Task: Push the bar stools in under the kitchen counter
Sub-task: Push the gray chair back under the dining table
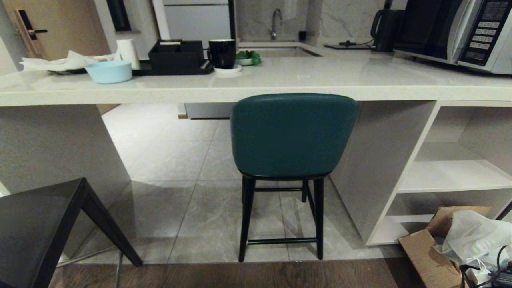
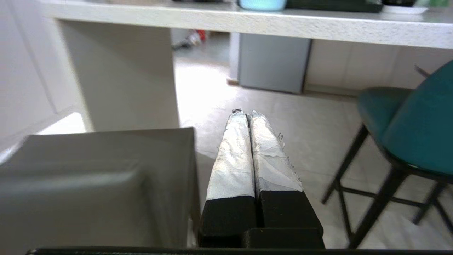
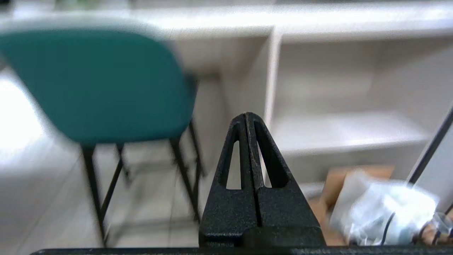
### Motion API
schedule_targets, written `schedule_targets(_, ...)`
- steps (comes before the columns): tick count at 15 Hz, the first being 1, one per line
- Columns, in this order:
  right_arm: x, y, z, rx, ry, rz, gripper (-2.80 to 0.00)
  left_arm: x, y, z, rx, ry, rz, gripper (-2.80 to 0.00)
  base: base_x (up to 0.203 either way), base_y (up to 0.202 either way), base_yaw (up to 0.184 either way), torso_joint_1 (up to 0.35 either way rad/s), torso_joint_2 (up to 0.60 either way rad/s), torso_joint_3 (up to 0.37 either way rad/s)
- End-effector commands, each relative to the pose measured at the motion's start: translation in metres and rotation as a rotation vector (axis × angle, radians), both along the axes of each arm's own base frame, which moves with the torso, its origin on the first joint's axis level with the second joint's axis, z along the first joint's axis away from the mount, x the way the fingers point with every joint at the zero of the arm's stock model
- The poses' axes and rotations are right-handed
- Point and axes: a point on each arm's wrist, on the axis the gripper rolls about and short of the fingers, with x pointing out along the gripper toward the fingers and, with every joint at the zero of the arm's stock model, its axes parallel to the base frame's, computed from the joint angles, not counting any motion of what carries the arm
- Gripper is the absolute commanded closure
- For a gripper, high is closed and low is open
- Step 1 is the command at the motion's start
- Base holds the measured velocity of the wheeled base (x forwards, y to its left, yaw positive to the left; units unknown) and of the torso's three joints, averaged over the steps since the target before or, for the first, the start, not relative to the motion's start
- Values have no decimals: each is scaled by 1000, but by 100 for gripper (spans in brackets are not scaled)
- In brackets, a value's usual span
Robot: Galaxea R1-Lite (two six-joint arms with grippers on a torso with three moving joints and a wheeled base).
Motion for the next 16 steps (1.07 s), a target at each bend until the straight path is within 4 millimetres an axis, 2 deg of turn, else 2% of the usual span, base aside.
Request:
schedule_targets(1,-20,2,1,-10,-65,23,0,-18,1,-11,4,-46,60,0,0,0,0,0,0,0)
schedule_targets(3,-22,2,2,-28,-72,27,0,-29,-1,-24,32,-51,32,0,0,0,0,0,0,0)
schedule_targets(5,-24,2,5,-47,-79,27,0,-43,-3,-50,75,-55,-53,0,0,0,0,0,0,0)
schedule_targets(8,-26,0,10,-77,-69,85,0,-34,-5,-101,80,119,-142,0,0,0,0,0,0,0)
schedule_targets(9,-30,0,4,-80,-66,84,0,-32,-6,-106,64,133,-212,0,0,0,0,0,0,0)
schedule_targets(11,-31,0,-26,-84,-17,88,0,-30,-7,-115,49,186,-275,0,0,0,0,0,0,0)
schedule_targets(14,-24,1,-67,-114,71,200,0,-30,-8,-115,56,182,-280,0,0,0,0,0,0,0)
schedule_targets(16,-22,2,-101,-128,103,250,0,-30,-8,-115,52,183,-282,0,0,0,0,0,0,0)
